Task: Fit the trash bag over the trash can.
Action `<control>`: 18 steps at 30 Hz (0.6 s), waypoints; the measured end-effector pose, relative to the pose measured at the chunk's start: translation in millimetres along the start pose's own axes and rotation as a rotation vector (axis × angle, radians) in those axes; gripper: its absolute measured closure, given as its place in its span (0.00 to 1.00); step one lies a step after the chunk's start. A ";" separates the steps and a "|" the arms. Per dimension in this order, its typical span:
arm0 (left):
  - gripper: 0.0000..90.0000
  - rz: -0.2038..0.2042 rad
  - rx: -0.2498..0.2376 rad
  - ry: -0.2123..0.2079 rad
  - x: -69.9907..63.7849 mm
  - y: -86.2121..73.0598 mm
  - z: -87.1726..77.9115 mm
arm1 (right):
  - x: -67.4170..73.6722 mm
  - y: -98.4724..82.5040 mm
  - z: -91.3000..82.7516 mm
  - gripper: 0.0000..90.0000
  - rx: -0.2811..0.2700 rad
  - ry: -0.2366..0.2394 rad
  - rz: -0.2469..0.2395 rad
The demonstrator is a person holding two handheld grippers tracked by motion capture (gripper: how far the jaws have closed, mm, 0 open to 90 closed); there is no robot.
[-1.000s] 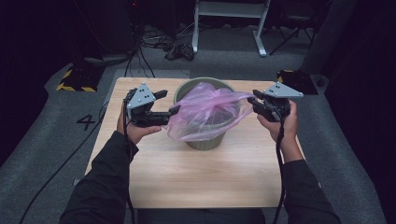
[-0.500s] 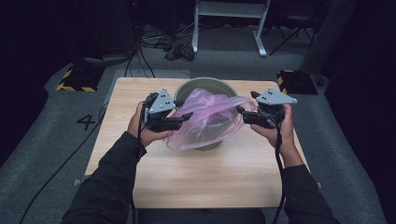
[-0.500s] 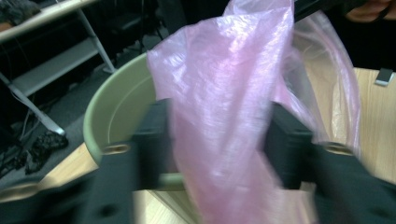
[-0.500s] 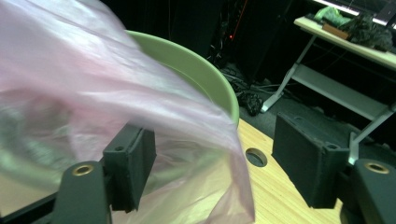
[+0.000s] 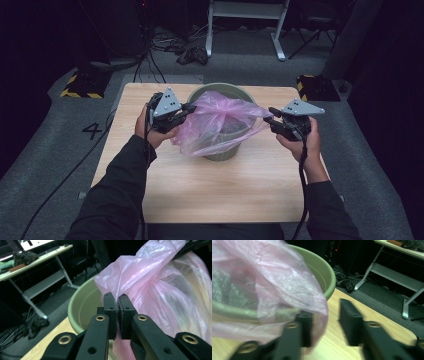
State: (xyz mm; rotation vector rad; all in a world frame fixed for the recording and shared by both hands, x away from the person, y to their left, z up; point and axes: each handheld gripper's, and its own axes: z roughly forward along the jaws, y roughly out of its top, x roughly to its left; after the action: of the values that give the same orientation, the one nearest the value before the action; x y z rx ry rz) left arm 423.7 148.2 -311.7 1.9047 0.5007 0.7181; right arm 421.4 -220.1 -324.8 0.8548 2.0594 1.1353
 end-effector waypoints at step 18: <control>0.97 -0.191 -0.019 -0.045 50.0 -43.8 39.3 | -14.3 -4.7 38.9 0.87 0.063 0.024 0.060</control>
State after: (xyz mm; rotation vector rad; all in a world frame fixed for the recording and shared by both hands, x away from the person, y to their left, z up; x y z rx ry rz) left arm 485.8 171.4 -351.2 1.8221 0.6353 0.5530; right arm 458.7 -214.9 -342.7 0.9426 2.1118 1.1231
